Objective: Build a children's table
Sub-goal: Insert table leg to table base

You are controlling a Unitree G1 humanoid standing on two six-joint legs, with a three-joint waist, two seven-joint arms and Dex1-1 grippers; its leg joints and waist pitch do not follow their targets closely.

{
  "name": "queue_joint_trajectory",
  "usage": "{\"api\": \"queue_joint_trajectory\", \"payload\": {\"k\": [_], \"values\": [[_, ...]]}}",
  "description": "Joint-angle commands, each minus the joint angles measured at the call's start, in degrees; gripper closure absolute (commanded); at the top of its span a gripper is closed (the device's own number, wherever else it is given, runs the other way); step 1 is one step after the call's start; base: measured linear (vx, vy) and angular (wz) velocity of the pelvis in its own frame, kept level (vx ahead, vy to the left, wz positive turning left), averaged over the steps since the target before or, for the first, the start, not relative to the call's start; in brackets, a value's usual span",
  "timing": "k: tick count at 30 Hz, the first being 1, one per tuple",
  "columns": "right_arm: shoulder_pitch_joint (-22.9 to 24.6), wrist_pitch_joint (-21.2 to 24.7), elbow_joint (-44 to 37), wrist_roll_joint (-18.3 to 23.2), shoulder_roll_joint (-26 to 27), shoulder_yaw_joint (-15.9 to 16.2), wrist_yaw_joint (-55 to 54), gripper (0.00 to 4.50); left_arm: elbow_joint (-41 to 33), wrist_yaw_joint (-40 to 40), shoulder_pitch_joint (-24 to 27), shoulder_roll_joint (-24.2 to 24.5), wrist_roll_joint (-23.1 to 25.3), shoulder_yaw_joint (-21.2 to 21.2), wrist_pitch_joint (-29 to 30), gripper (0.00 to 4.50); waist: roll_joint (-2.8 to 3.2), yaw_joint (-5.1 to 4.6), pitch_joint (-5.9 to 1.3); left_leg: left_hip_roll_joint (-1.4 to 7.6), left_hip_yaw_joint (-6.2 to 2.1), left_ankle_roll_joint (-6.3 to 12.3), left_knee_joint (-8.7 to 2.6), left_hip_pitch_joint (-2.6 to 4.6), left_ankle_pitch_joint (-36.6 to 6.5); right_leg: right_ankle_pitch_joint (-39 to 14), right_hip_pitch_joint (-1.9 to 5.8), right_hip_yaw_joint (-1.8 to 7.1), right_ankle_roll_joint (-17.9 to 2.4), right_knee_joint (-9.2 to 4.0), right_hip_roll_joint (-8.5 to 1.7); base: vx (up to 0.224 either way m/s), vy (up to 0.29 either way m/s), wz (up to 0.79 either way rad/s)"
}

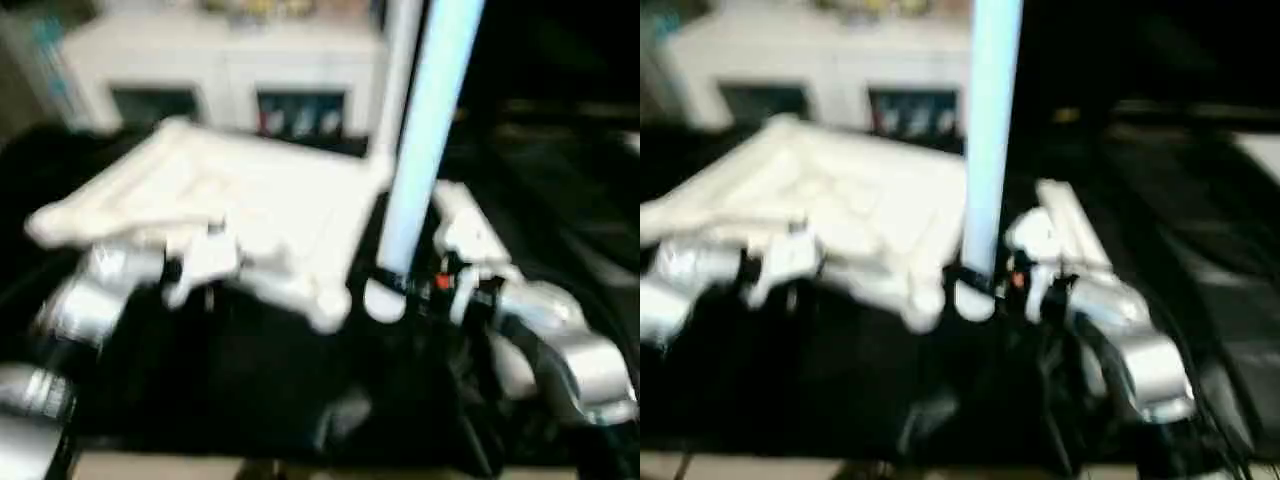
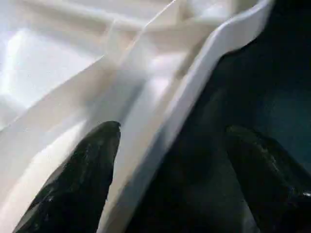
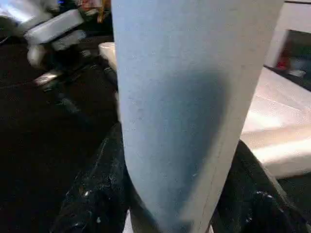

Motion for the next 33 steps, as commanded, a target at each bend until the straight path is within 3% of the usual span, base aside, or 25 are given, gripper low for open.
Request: {"api": "queue_joint_trajectory", "payload": {"k": [1, 3, 4, 5, 6, 9, 11, 12, 14, 15, 17, 18, 19, 20, 21, 23, 25, 26, 27, 28, 30, 32, 33], "values": [[-0.24, 0.12, -1.09, 0.33, -0.16, -0.35, 0.51, 2.64, 2.19, 1.32, -1.8, -1.69, 0.18, -0.82, -1.86, 0.61, 0.33, -0.87, -3.92, 2.9, -0.62, -0.54, -4.29, 1.75, -15.74, -2.83, 1.3, 3.15, -11.12, -6.38, -3.94, 0.0, 0.0, 0.0], [0.13, 0.44, -1.69, 0.54, 0.0, -0.22, 0.46, 2.64, 2.76, 0.19, -1.9, -2.55, -0.65, -0.42, -2.16, 0.61, 0.18, -0.93, -4.0, 2.96, -0.54, -0.19, -4.63, 1.24, -14.94, -2.07, 1.77, 3.05, -11.12, -6.42, -4.43, 0.0, 0.0, 0.0], [0.44, 0.5, -2.1, 0.48, 0.16, 0.12, 0.31, 2.64, 4.33, -0.56, -2.32, -2.74, -0.27, -0.36, -3.59, 0.61, -0.26, -1.15, -4.12, 3.04, -0.44, 0.4, -4.74, 1.23, -14.11, -0.94, 1.81, 2.99, -10.97, -6.65, -4.46, 0.009, 0.051, -0.04], [0.69, 0.55, -2.46, 0.38, 0.34, 0.44, 0.13, 2.64, 5.48, -1.03, -2.55, -2.75, 0.07, -0.27, -4.79, 0.61, -0.1, -1.27, -4.29, 2.99, -0.42, 0.56, -4.62, 1.16, -13.21, 0.58, 1.93, 2.96, -11.08, -6.35, -4.5, 0.0, 0.0, 0.0], [0.72, 0.75, -2.44, 0.67, 0.23, 0.52, 0.57, 2.64, 7.96, -1.06, -3.72, -3.24, 0.93, -0.28, -7.02, 0.61, -0.85, -1.61, -4.17, 2.87, -0.23, 1.33, -4.69, 0.97, -12.26, 2.16, 1.91, 2.98, -10.89, -6.5, -4.45, 0.0, 0.0, 0.0], [-0.01, 1.11, -1.98, 0.9, 0.25, 1.46, 1.51, 2.64, 12.97, -1.49, -5.97, -3.43, 1.77, -0.37, -10.54, 0.61, -0.97, -1.87, -4.33, 2.76, 0.03, 2.5, -4.52, 1.06, -10.86, 3.24, 2.11, 3.02, -10.45, -6.69, -4.72, 0.0, 0.0, 0.0], [-0.37, 0.74, -1.5, 0.34, 0.35, 2.22, 1.54, 2.64, 16.39, -1.19, -6.78, -3.38, 2.22, -0.79, -12.02, 0.61, -0.39, -1.96, -4.33, 2.8, 0.07, 2.44, -4.52, 1.17, -10.65, 5.18, 1.9, 3.06, -10.51, -6.75, -4.62, 0.0, 0.0, 0.0], [-0.6, 1.09, -2.06, 0.49, 0.04, 2.3, 1.71, 2.64, 18.65, -0.73, -7.59, -3.44, 2.68, -1.15, -12.92, 0.61, -1.12, -2.01, -4.29, 2.77, 0.16, 2.47, -4.5, 1.2, -10.62, 6.02, 2.11, 3.08, -10.6, -6.73, -4.54, 0.0, 0.0, 0.0], [-0.76, 1.46, -2.38, 0.96, -0.08, 2.08, 1.93, 2.64, 19.44, -0.61, -8.01, -3.54, 2.82, -1.23, -13.06, 0.78, -0.87, -1.77, -4.25, 2.92, 0.21, 2.57, -4.5, 1.3, -10.54, 5.88, 2.02, 3.12, -10.76, -6.66, -4.79, 0.0, 0.0, 0.0], [-0.93, 2.13, -2.48, 2.02, -0.34, 1.03, 2.2, 2.64, 21.76, -0.66, -9.34, -4.44, 2.79, -0.99, -12.98, 0.78, -1.72, -1.71, -4.19, 3.0, 0.36, 2.74, -4.56, 1.32, -10.49, 5.54, 2.08, 3.12, -10.93, -6.74, -4.81, 0.0, 0.0, 0.0], [-1.12, 2.37, -2.23, 2.4, -0.46, 0.58, 2.34, 2.64, 23.48, -1.18, -10.27, -5.09, 2.64, -0.7, -12.88, 0.88, -0.91, -1.19, -4.23, 3.06, 0.39, 2.65, -4.42, 1.55, -10.62, 4.02, 1.81, 3.17, -11.14, -6.76, -5.06, 0.0, 0.0, 0.0], [-1.01, 1.94, -1.83, 1.95, -0.89, 0.54, 2.5, 2.64, 24.8, -1.54, -11.05, -5.66, 2.91, -0.86, -13.3, 0.88, 0.07, -1.16, -4.17, 3.21, 0.19, 1.94, -4.51, 1.58, -11.55, 3.66, 1.74, 3.18, -11.33, -6.68, -5.08, 0.0, 0.0, 0.0], [-1.01, 1.94, -1.83, 1.95, -0.89, 0.54, 2.5, 2.64, 24.8, -1.54, -11.05, -5.66, 2.91, -0.86, -13.3, 1.05, -0.73, -1.25, -4.06, 3.26, 0.27, 1.41, -4.73, 1.59, -12.66, 3.78, 1.88, 3.19, -11.31, -6.93, -4.92, 0.0, 0.0, 0.0], [-0.64, 1.1, -1.49, 1.16, -1.75, 0.26, 2.57, 2.64, 26.03, -2.75, -12.03, -6.73, 2.84, -0.95, -13.32, 1.15, 1.28, -0.94, -4.15, 3.17, 0.05, 0.57, -4.6, 1.69, -13.7, 3.48, 1.73, 3.19, -11.58, -6.71, -5.14, 0.0, 0.0, 0.0], [-0.69, 0.57, -0.95, 1.22, -2.45, -1.09, 2.65, 2.64, 27.32, -5.06, -13.37, -8.16, 2.97, -1.35, -14.27, 1.23, 1.82, -1.06, -4.09, 3.24, 0.09, -0.05, -4.8, 1.86, -15.31, 2.89, 1.66, 3.18, -11.44, -7.14, -5.0, 0.0, 0.0, 0.0], [-0.24, -0.51, 0.4, 0.98, -2.85, -1.98, 2.8, 2.64, 28.49, -5.35, -13.94, -9.74, 3.27, -1.68, -14.53, 1.29, 0.75, -1.16, -4.11, 3.37, 0.08, -0.79, -5.02, 2.15, -17.65, 3.32, 2.24, 3.07, -12.77, -7.22, -5.01, 0.0, 0.0, 0.0], [0.26, -1.38, 0.29, -0.86, -3.45, -1.11, 1.83, 2.64, 30.12, -4.25, -14.65, -10.76, 4.15, -2.05, -15.72, 1.49, 1.61, -1.25, -4.19, 2.99, 0.22, 0.38, -4.67, 1.59, -15.42, 4.91, 2.63, 3.07, -12.99, -7.41, -5.1, 0.0, 0.0, 0.0], [0.3, -1.33, 0.19, -0.82, -3.43, -1.14, 1.75, 2.64, 30.26, -4.27, -14.73, -10.85, 4.23, -2.1, -15.73, 1.6, 1.38, -1.38, -4.19, 2.86, 0.22, 0.84, -4.57, 1.37, -14.47, 5.18, 2.8, 3.04, -13.06, -7.22, -5.12, 0.0, 0.0, 0.0], [0.53, -0.89, -0.52, -0.35, -3.21, -1.5, 1.24, 2.64, 31.37, -4.5, -15.4, -11.51, 4.78, -2.53, -15.89, 1.72, 2.23, -1.5, -4.33, 2.88, 0.27, 1.62, -4.47, 1.41, -13.77, 5.0, 2.67, 3.0, -12.85, -7.41, -5.13, 0.0, 0.0, 0.0], [0.91, -0.9, -0.92, -0.17, -3.3, -1.86, 1.09, 2.64, 31.88, -4.49, -15.68, -11.85, 5.31, -3.04, -16.22, 1.72, 2.67, -1.92, -4.27, 2.77, 0.26, 1.9, -4.4, 1.34, -14.22, 4.67, 2.76, 2.96, -12.82, -7.59, -4.9, 0.0, 0.0, 0.0], [1.53, -1.01, -1.55, -0.65, -3.76, -2.34, 0.11, 2.64, 33.53, -5.04, -16.48, -12.18, 6.7, -4.22, -16.96, 1.94, 2.8, -1.91, -4.3, 2.61, 0.38, 2.83, -4.08, 1.25, -13.09, 3.99, 2.75, 2.99, -13.04, -7.62, -4.97, 0.0, 0.0, 0.0], [1.91, -0.39, -2.69, 0.1, -3.84, -3.13, -0.5, 2.64, 35.04, -6.51, -17.3, -12.26, 7.87, -4.88, -16.84, 2.12, 3.53, -1.87, -4.39, 2.51, 0.44, 3.47, -3.83, 1.22, -12.02, 2.78, 2.76, 3.04, -12.69, -7.88, -4.98, 0.0, 0.0, 0.0], [2.12, -0.27, -3.21, 0.3, -3.99, -3.29, -0.48, 2.64, 35.44, -7.11, -17.56, -12.15, 8.42, -5.23, -16.63, 2.16, 3.47, -1.87, -4.42, 2.6, 0.38, 3.63, -3.92, 1.17, -11.54, 2.69, 2.8, 2.98, -12.47, -7.77, -4.78, 0.0, 0.0, 0.0]]}}
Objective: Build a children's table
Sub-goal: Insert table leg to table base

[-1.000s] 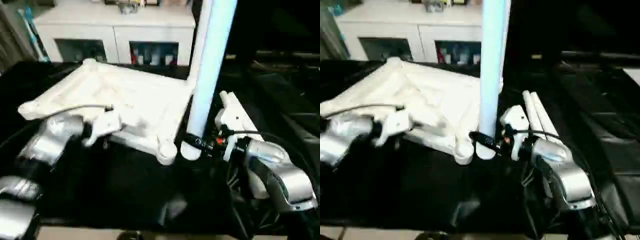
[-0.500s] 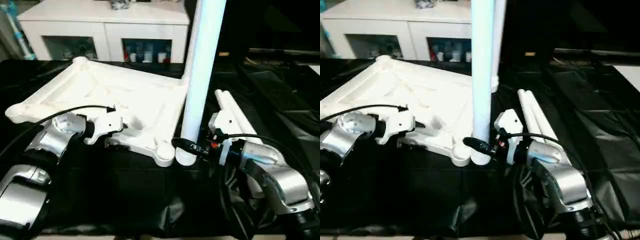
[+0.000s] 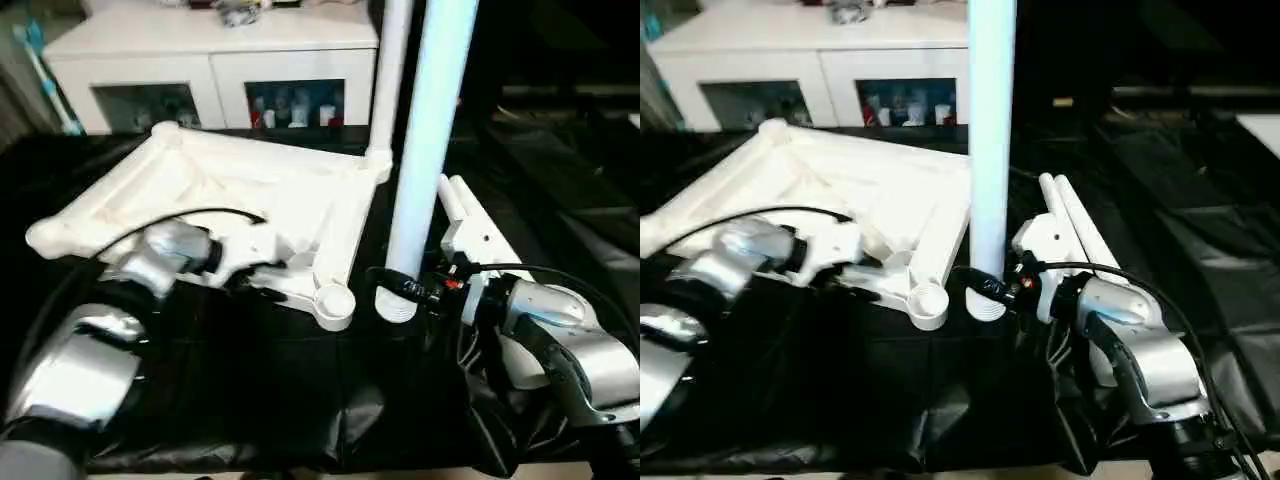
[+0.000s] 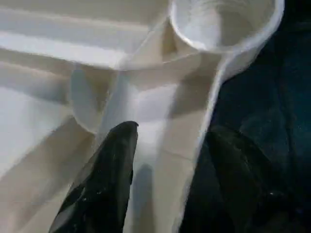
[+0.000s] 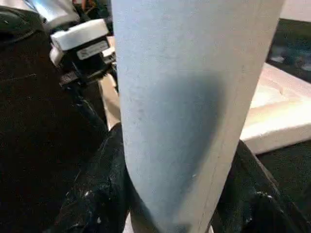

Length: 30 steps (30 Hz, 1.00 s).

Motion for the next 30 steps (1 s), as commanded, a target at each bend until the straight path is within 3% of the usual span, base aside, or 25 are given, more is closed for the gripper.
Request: {"api": "queue_joint_trajectory", "payload": {"k": [1, 3, 4, 7, 8, 9, 13, 15, 25, 26, 27, 28, 29, 30], "values": [[-0.14, 0.22, -2.63, 0.65, -0.48, -1.46, -0.22, 2.64, 0.98, -1.34, -0.96, 0.68, 1.59, -0.78, 0.0, 2.19, -0.42, -0.22, -4.21, 2.48, -1.24, 2.69, -3.43, 1.43, -11.54, 0.64, 2.34, 2.5, -13.25, -4.73, -4.35, 0.0, 0.0, 0.0], [0.13, -0.35, -2.34, 0.02, -0.76, -1.4, -0.08, 2.64, 1.7, -2.02, -1.2, 0.65, 2.23, -0.92, 0.64, 2.28, -0.07, -0.25, -4.29, 2.6, -1.23, 3.02, -3.38, 1.51, -11.3, 0.3, 2.22, 2.48, -13.47, -4.72, -4.34, 0.0, 0.0, 0.0], [0.24, -0.49, -2.28, -0.16, -0.82, -1.4, -0.06, 2.64, 1.88, -2.13, -1.23, 0.65, 2.39, -1.0, 0.75, 2.53, -0.04, -0.24, -4.29, 2.65, -1.24, 3.07, -3.38, 1.53, -11.33, 0.39, 2.19, 2.49, -13.6, -4.71, -4.33, 0.0, 0.0, 0.0], [0.05, -0.3, -2.4, -0.15, -0.86, -1.41, -0.01, 2.64, 2.83, -2.02, -1.74, 0.84, 3.25, -1.68, 1.7, 2.58, 0.01, -0.31, -4.25, 2.8, -1.27, 3.15, -3.57, 1.63, -12.44, -0.15, 2.03, 2.45, -13.95, -4.75, -4.34, 0.0, 0.0, 0.0], [-0.04, -0.25, -2.4, -0.1, -0.86, -1.36, 0.03, 2.64, 3.05, -1.45, -1.89, 0.8, 3.26, -1.58, 2.08, 2.71, -0.27, -0.3, -4.28, 2.87, -1.27, 3.18, -3.61, 1.64, -12.51, -0.06, 2.06, 2.45, -14.09, -4.74, -4.39, 0.0, 0.0, 0.0], [-0.13, -0.3, -2.3, -0.12, -0.85, -1.23, 0.0, 2.64, 3.35, -0.65, -2.1, 0.72, 3.33, -1.43, 2.5, 2.87, -0.09, -0.26, -4.29, 2.86, -1.27, 3.26, -3.55, 1.64, -12.43, 0.24, 2.02, 2.48, -14.24, -4.68, -4.44, 0.0, 0.0, 0.0], [-0.5, -0.91, -1.48, -0.52, -0.53, -0.43, -0.25, 2.64, 4.18, -0.46, -2.8, 0.06, 3.28, -0.38, 6.6, 3.04, -0.49, -0.12, -4.24, 2.78, -1.17, 3.85, -3.5, 1.51, -11.46, -0.2, 1.97, 2.49, -14.08, -4.79, -4.55, 0.0, 0.0, 0.0], [-0.63, -1.08, -1.23, -0.65, -0.39, -0.27, -0.3, 2.64, 4.21, -0.98, -2.68, 0.02, 3.35, -0.33, 7.27, 3.35, -0.47, -0.11, -4.18, 2.75, -1.14, 3.98, -3.49, 1.47, -11.18, -0.51, 1.93, 2.5, -14.02, -4.79, -4.53, 0.0, 0.0, 0.0], [-1.89, -2.15, 0.6, -1.19, 1.06, 0.46, -0.82, 2.64, 3.83, -0.26, -0.52, 1.0, 6.84, -3.02, 14.08, 4.06, -0.74, -0.38, -3.85, 2.75, -1.22, 4.04, -3.85, 1.32, -11.97, -3.81, 1.82, 2.5, -13.35, -5.07, -4.64, 0.0, 0.0, 0.0], [-2.08, -2.1, 0.82, -1.07, 1.31, 0.34, -1.04, 2.64, 3.57, -0.67, -0.16, 0.8, 6.46, -2.68, 15.96, 4.09, -1.0, -0.5, -3.78, 2.68, -1.18, 3.93, -3.86, 1.39, -12.39, -5.27, 1.83, 2.52, -13.29, -5.26, -4.72, 0.0, 0.0, 0.0], [-2.43, -1.75, 1.16, -0.69, 1.87, 0.04, -1.5, 2.64, 2.86, -1.29, 0.58, 0.25, 5.09, -1.54, 18.97, 4.11, -0.89, -0.68, -3.69, 2.64, -1.19, 3.81, -3.93, 1.29, -12.43, -6.52, 1.85, 2.52, -13.22, -5.37, -4.74, 0.0, 0.0, 0.0], [-2.75, -1.25, 1.4, -0.48, 2.38, -0.17, -2.05, 2.64, 2.18, -1.17, 1.14, -0.24, 3.9, -0.33, 21.28, 4.14, -1.44, -0.86, -3.65, 2.58, -1.14, 3.89, -4.0, 1.21, -12.08, -6.91, 1.84, 2.47, -13.32, -5.35, -4.71, 0.0, 0.0, 0.0], [-2.77, -1.21, 1.41, -0.47, 2.42, -0.18, -2.1, 2.64, 2.12, -1.14, 1.19, -0.28, 3.82, -0.23, 21.46, 4.14, -1.27, -0.98, -3.66, 2.58, -1.16, 3.91, -3.98, 1.18, -12.01, -7.09, 1.89, 2.45, -13.44, -5.24, -4.77, 0.0, 0.0, 0.0], [-3.34, -0.51, 1.91, -0.38, 3.2, -0.5, -3.09, 2.64, 0.74, 0.28, 2.23, -1.12, 1.82, 1.86, 23.45, 4.2, -1.47, -1.2, -3.54, 2.53, -1.16, 4.17, -4.06, 1.05, -12.08, -8.17, 1.9, 2.39, -13.02, -5.52, -4.69, 0.0, 0.0, 0.0]]}}
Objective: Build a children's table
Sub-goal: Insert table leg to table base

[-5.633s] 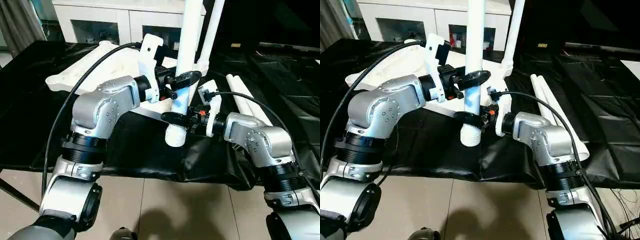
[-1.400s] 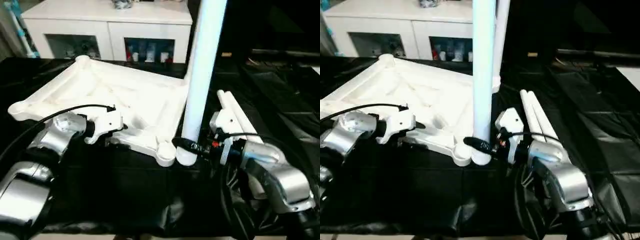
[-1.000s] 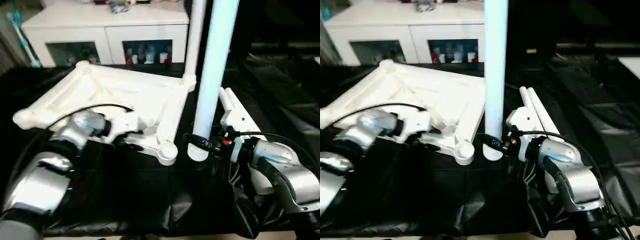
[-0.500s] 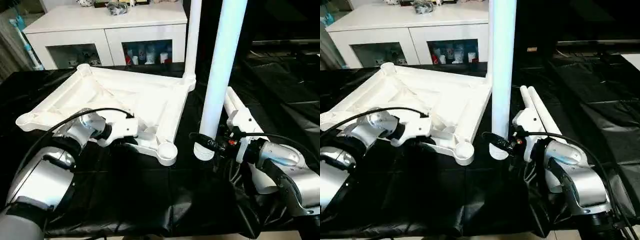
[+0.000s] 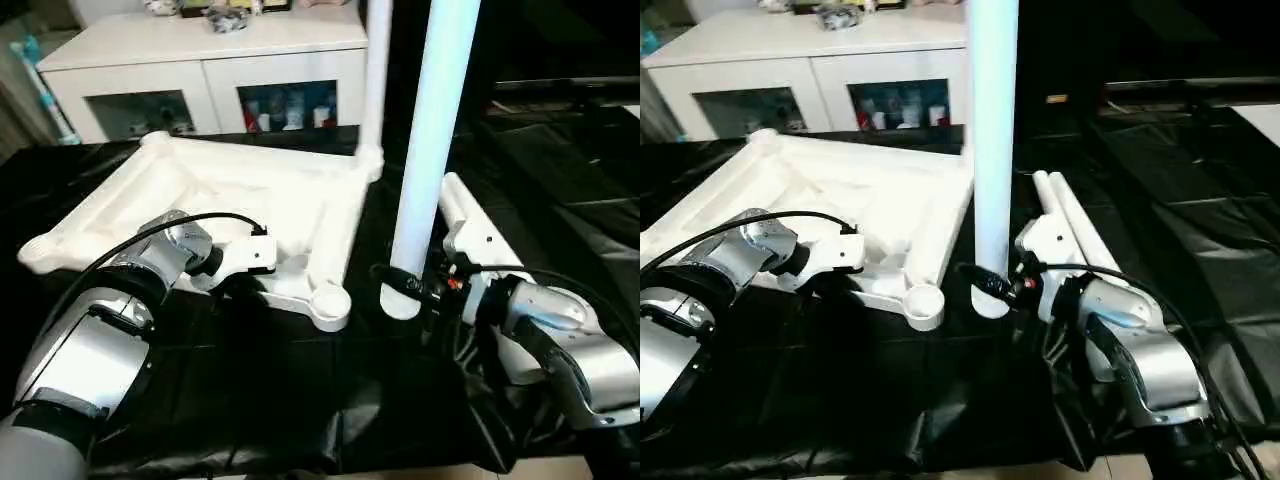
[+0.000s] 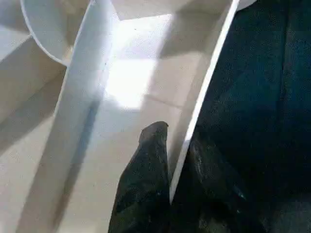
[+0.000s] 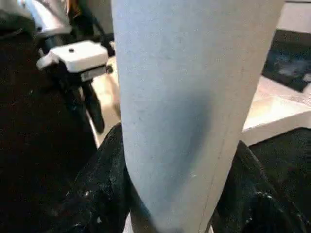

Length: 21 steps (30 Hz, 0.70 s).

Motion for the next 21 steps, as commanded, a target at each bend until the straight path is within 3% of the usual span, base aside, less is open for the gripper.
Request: {"api": "queue_joint_trajectory", "payload": {"k": [1, 2, 3, 4, 5, 6, 9, 12, 13, 16, 21], "values": [[-1.41, 0.21, 0.52, 0.93, 0.69, -0.96, -1.22, 2.64, 1.42, 2.61, 3.24, -0.74, -2.61, 2.23, 4.69, 4.2, -1.62, 0.43, -3.46, 2.51, -1.24, 3.92, -3.96, 1.02, -11.87, -8.04, 1.91, 2.33, -13.19, -5.31, -4.58, 0.0, 0.0, 0.0], [-1.99, 0.65, 1.14, 1.24, 1.56, -1.28, -1.85, 2.64, 0.65, 6.15, 3.86, -1.9, -4.73, 4.75, 8.08, 4.22, -1.54, 0.31, -3.46, 2.5, -1.15, 4.06, -3.92, 1.19, -12.06, -8.47, 1.67, 2.35, -13.31, -5.45, -4.55, 0.0, 0.0, 0.0], [-2.46, 1.53, 1.46, 1.63, 2.22, -1.53, -2.48, 2.64, -0.15, 7.79, 4.53, -2.43, -5.64, 5.85, 10.31, 4.23, -2.6, 0.17, -3.38, 2.43, -1.0, 4.46, -3.91, 1.19, -12.05, -8.78, 1.65, 2.31, -13.58, -5.72, -4.54, 0.0, 0.0, 0.0], [-2.78, 2.17, 1.67, 1.9, 2.67, -1.71, -2.92, 2.64, -0.74, 8.8, 5.01, -2.77, -6.21, 6.53, 11.76, 4.26, -2.0, 0.37, -3.49, 2.42, -1.08, 4.79, -3.77, 1.22, -11.05, -8.24, 1.62, 2.28, -13.81, -5.46, -4.62, 0.0, 0.0, 0.0], [-3.18, 2.6, 1.96, 2.14, 3.16, -1.79, -3.28, 2.64, -1.91, 9.63, 5.91, -3.02, -6.63, 7.01, 13.17, 4.28, -2.68, 0.17, -3.39, 2.42, -0.97, 5.12, -3.84, 1.04, -10.87, -8.15, 1.67, 2.24, -13.74, -5.46, -4.54, 0.0, 0.0, 0.0], [-3.7, 2.92, 2.42, 2.35, 3.74, -1.77, -3.59, 2.64, -4.53, 10.62, 7.7, -3.14, -6.93, 7.43, 14.6, 4.29, -2.21, 0.16, -3.49, 2.43, -1.14, 5.38, -3.91, 0.92, -10.29, -8.29, 1.75, 2.12, -13.51, -5.34, -4.65, 0.0, 0.0, 0.0], [-4.77, 3.52, 3.63, 2.49, 4.65, -1.58, -4.01, 2.64, -12.01, 11.09, 12.65, -3.09, -7.96, 8.13, 13.32, 4.4, -2.74, -0.33, -3.57, 2.8, -1.23, 5.42, -4.26, 0.86, -11.19, -8.3, 1.54, 2.07, -12.75, -5.34, -4.66, 0.0, 0.0, 0.0], [-5.68, 4.5, 4.9, 2.78, 5.04, -1.79, -4.32, 2.64, -21.85, 10.31, 17.77, -2.95, -8.57, 8.46, 12.27, 4.49, -2.78, -0.61, -3.73, 3.27, -1.36, 4.1, -4.65, 1.19, -13.49, -7.97, 1.38, 2.26, -12.71, -5.24, -4.79, 0.0, 0.0, 0.0], [-5.97, 4.56, 5.36, 2.74, 5.05, -1.85, -4.25, 2.64, -24.35, 9.76, 19.15, -2.79, -8.45, 8.17, 11.19, 4.49, -3.18, -0.65, -3.69, 3.23, -1.25, 4.08, -4.7, 1.26, -13.44, -7.4, 1.22, 2.22, -12.49, -5.24, -4.61, 0.0, 0.0, 0.0], [-7.38, 4.39, 7.19, 2.06, 4.97, -1.53, -3.85, 2.64, -29.91, 8.47, 22.94, -2.04, -8.03, 6.77, 8.21, 4.49, -3.4, -0.62, -3.58, 3.1, -1.07, 3.64, -4.78, 1.34, -14.07, -7.46, 1.11, 2.38, -11.93, -5.44, -4.59, 0.0, 0.0, 0.0], [-11.22, 4.16, 11.25, 1.77, 4.86, -1.58, -3.04, 2.64, -38.53, 7.98, 27.6, -1.18, -9.61, 5.54, 10.97, 4.49, -4.44, -0.84, -3.46, 2.97, -0.63, 4.14, -4.7, 1.23, -11.74, -7.84, 1.0, 2.48, -11.19, -5.43, -4.51, 0.0, 0.0, 0.0]]}}
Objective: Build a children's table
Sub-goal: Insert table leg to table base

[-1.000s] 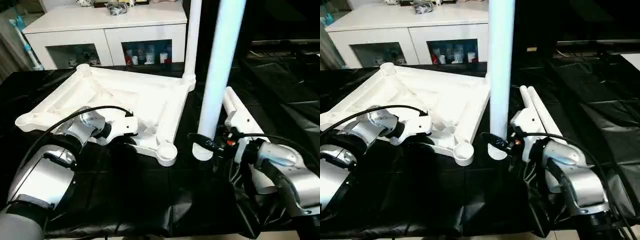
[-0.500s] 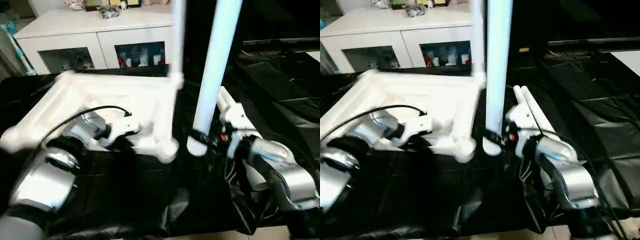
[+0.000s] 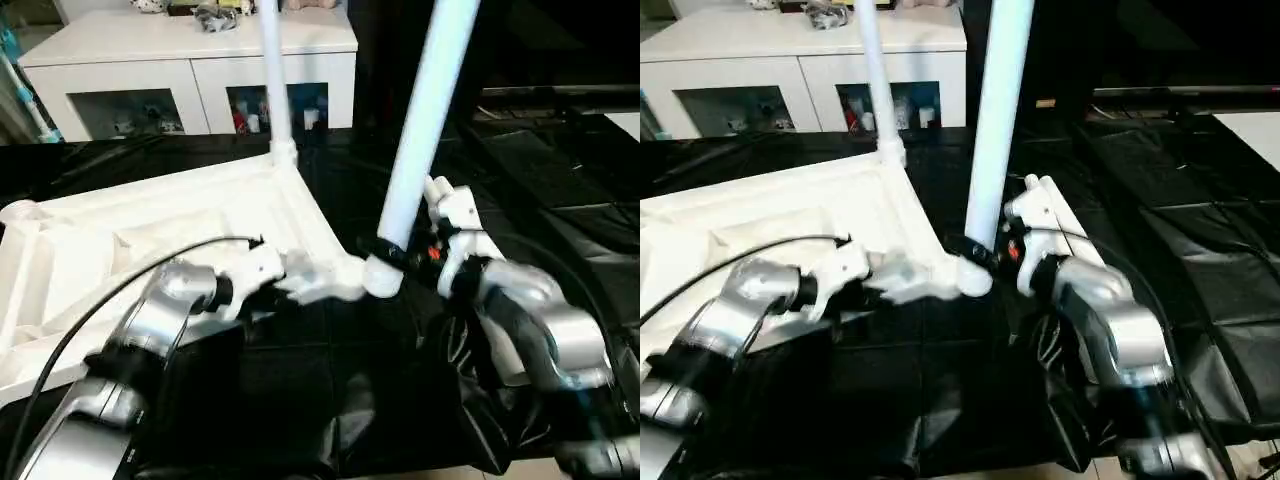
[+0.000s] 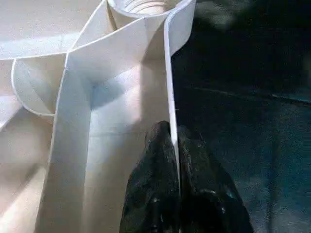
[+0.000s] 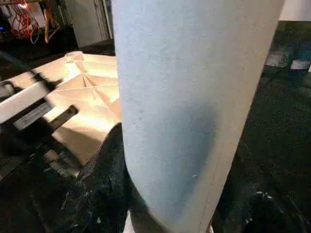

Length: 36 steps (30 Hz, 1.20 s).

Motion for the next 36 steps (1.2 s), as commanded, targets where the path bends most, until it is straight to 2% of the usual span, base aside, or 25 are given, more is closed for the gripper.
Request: {"api": "queue_joint_trajectory", "payload": {"k": [1, 2, 3, 4, 6, 7, 11, 15, 18, 21, 28, 32, 36], "values": [[-1.84, -0.16, 1.24, 0.09, -0.07, -0.5, 0.8, 2.65, -0.46, -0.8, 2.92, -0.4, 0.12, -3.21, 0.56, 4.5, -1.99, 0.13, -3.06, 3.25, -1.0, 4.11, -4.16, 1.27, -10.94, -7.58, 1.2, 2.64, -11.18, -5.12, -3.89, 0.0, 0.0, 0.0], [-1.96, -0.16, 1.43, 0.09, -0.06, -0.49, 0.87, 2.65, -0.64, -0.77, 3.01, -0.43, 0.06, -3.17, 0.52, 4.5, -1.82, 0.24, -3.09, 3.22, -1.01, 4.17, -4.08, 1.29, -10.72, -7.63, 1.17, 2.65, -11.17, -5.03, -3.92, 0.0, 0.0, 0.0], [-3.24, -0.08, 3.75, 0.09, 0.08, -0.43, 1.68, 2.65, -2.63, -0.3, 3.94, -0.86, -0.58, -2.62, 0.38, 4.5, -2.05, 0.2, -3.14, 3.19, -0.98, 4.35, -4.02, 1.27, -10.26, -7.34, 1.22, 2.62, -11.21, -4.92, -3.93, 0.0, 0.0, 0.0], [-4.17, -0.25, 5.69, -0.25, 0.28, 0.08, 2.46, 2.65, -3.87, 0.25, 4.42, -1.37, -1.34, -1.87, 0.37, 4.5, -2.52, 0.2, -3.15, 3.2, -0.88, 4.54, -3.97, 1.25, -9.63, -6.77, 1.24, 2.58, -11.24, -4.92, -3.86, 0.0, 0.0, 0.0], [-4.64, -0.47, 6.65, -0.53, 0.32, 0.44, 2.93, 2.65, -4.5, 0.36, 4.56, -1.71, -1.89, -1.47, 0.34, 4.5, -2.43, 0.2, -3.13, 3.12, -0.78, 4.85, -3.89, 1.28, -8.91, -5.99, 1.13, 2.57, -11.44, -4.89, -3.74, 0.0, 0.0, 0.0], [-4.89, -0.45, 7.11, -0.59, 0.4, 0.57, 3.06, 2.65, -4.71, 0.6, 4.54, -1.84, -1.98, -1.33, 0.54, 4.5, -2.86, 0.23, -3.13, 3.1, -0.67, 5.11, -3.85, 1.24, -8.59, -5.53, 1.23, 2.6, -11.35, -4.88, -3.7, 0.0, 0.0, 0.0], [-6.64, -1.22, 10.76, -1.08, 1.63, 1.27, 3.21, 2.65, -6.55, 1.5, 5.07, -2.39, -2.86, -0.54, 2.57, 4.5, -2.8, 0.31, -3.16, 3.08, -0.63, 5.41, -3.76, 1.2, -7.83, -5.37, 1.19, 2.53, -11.58, -4.73, -3.78, 0.0, 0.0, 0.0], [-7.91, -2.4, 14.4, -1.52, 2.98, 1.33, 2.91, 2.65, -7.21, 2.31, 5.32, -2.84, -3.37, -0.22, 3.56, 4.5, -2.64, 0.55, -3.22, 3.26, -0.56, 5.1, -3.79, 1.45, -7.89, -5.06, 0.95, 2.57, -11.79, -4.67, -3.7, 0.0, 0.0, 0.0], [-8.62, -2.91, 15.89, -1.69, 3.92, 1.51, 3.13, 2.65, -8.01, 2.67, 5.71, -3.13, -3.84, 0.35, 4.5, 4.5, -2.88, 0.54, -3.25, 3.29, -0.61, 4.67, -3.93, 1.39, -8.27, -3.38, 1.1, 2.56, -11.91, -4.39, -3.63, 0.0, 0.0, 0.0], [-9.33, -3.89, 17.95, -2.29, 4.78, 1.86, 3.28, 2.65, -8.66, 2.5, 5.93, -3.16, -4.03, 0.52, 4.47, 4.5, -3.09, 0.74, -3.19, 3.28, -0.54, 4.41, -3.97, 1.42, -8.84, -4.1, 1.15, 2.65, -11.72, -4.58, -3.8, 0.0, 0.0, 0.0], [-9.53, -4.18, 19.61, -3.46, 4.59, 2.9, 3.9, 2.65, -9.84, 1.79, 6.36, -2.36, -3.71, 0.06, 5.21, 4.5, -3.23, 0.8, -3.31, 3.23, -0.43, 5.15, -3.8, 1.41, -7.32, -1.47, 1.2, 2.63, -11.77, -4.27, -3.68, 0.0, 0.0, 0.0], [-9.11, -1.47, 18.28, -3.34, 3.4, 3.24, 5.77, 2.65, -10.06, 1.44, 6.55, -1.56, -3.36, -0.23, 5.45, 4.5, -3.39, 0.72, -3.23, 3.26, -0.45, 4.81, -3.92, 1.5, -8.1, -2.1, 1.24, 2.67, -11.68, -4.37, -3.62, 0.0, 0.0, 0.0], [-8.71, -1.03, 17.27, -3.55, 2.33, 4.01, 7.2, 2.65, -10.07, 1.05, 6.53, -1.27, -3.25, -0.43, 5.44, 4.5, -3.39, 0.64, -3.3, 3.26, -0.44, 4.79, -3.84, 1.42, -7.78, -0.91, 1.33, 2.69, -11.91, -4.25, -3.64, 0.0, 0.0, 0.0]]}}
